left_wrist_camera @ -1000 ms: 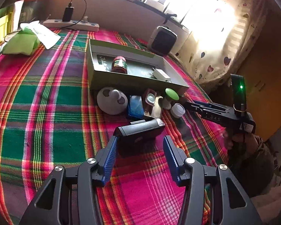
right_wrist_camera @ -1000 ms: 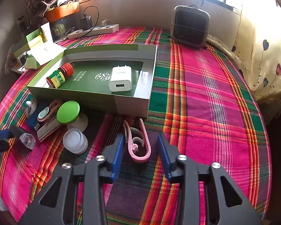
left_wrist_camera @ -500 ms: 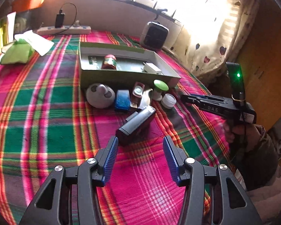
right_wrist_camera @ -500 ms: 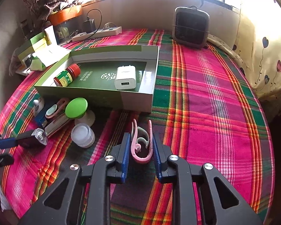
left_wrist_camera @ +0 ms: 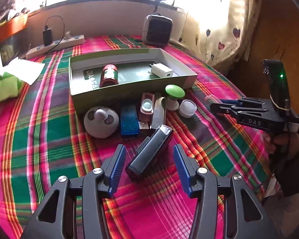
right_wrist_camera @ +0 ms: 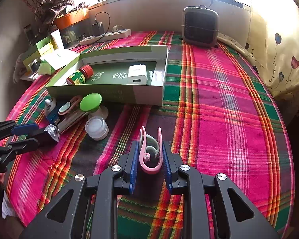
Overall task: Organize rigid objects
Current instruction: 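Lift the black stapler with the left tool while the right tool lifts the pink clip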
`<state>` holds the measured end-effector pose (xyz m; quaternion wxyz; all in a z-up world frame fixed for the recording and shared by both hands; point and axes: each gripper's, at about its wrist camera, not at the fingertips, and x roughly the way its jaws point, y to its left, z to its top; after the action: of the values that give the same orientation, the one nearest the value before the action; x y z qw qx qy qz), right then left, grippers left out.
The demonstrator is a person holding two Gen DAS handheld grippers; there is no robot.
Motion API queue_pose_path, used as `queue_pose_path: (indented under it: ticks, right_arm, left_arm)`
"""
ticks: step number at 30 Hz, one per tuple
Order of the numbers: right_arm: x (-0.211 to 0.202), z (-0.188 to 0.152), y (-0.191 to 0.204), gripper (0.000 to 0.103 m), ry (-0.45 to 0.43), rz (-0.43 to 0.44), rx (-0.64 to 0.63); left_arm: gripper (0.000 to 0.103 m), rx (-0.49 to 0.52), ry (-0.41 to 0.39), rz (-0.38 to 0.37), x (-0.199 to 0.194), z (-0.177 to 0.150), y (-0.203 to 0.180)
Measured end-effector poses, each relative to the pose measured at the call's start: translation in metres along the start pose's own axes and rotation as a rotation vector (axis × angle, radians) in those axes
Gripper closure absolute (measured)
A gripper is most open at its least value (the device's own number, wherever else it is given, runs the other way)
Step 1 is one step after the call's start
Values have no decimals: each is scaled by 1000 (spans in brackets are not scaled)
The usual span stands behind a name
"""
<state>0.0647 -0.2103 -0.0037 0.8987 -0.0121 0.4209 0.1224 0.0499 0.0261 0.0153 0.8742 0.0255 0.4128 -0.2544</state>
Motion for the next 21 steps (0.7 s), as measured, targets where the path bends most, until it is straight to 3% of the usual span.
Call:
queue_pose_path:
  ticks: [8,21]
  right_arm:
    - [-1,-2,-1,79,-3,4,6]
    - [0,-3,-2,79,-3,17,7]
  left_arm:
    - [55,41,43,49,16,5,-7]
    - [56,68,39,82,19,6,-12]
